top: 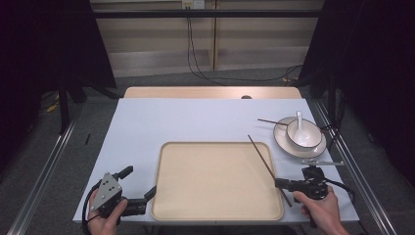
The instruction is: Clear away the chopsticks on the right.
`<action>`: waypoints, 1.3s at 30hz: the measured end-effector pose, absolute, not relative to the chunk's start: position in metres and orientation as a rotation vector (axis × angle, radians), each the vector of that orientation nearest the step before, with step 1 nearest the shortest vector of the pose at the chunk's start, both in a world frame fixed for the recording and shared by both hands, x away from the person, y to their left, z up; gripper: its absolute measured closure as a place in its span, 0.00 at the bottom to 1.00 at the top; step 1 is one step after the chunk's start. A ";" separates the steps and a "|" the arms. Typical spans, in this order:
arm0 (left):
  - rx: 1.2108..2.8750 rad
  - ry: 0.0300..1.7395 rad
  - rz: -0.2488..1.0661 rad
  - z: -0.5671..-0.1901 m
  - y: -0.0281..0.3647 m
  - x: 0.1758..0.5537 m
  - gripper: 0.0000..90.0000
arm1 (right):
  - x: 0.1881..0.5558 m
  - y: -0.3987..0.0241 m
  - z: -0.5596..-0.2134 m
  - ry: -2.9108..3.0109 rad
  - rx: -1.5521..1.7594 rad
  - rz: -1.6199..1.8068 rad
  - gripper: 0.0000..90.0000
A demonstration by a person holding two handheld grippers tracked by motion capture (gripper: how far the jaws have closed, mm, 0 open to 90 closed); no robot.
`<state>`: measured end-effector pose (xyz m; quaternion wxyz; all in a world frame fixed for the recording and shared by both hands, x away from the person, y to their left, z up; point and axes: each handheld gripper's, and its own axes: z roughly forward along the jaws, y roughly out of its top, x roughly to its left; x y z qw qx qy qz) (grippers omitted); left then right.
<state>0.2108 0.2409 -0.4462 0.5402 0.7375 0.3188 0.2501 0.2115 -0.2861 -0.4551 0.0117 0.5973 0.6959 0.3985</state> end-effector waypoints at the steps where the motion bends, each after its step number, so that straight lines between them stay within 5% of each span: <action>1: 1.753 0.758 0.594 -0.446 0.241 0.211 0.02 | 0.211 -0.286 -0.455 2.170 1.863 1.243 0.94; 39: 1.751 0.760 0.588 -0.447 0.241 0.211 0.02 | 0.219 -0.262 -0.472 2.267 1.831 1.157 0.88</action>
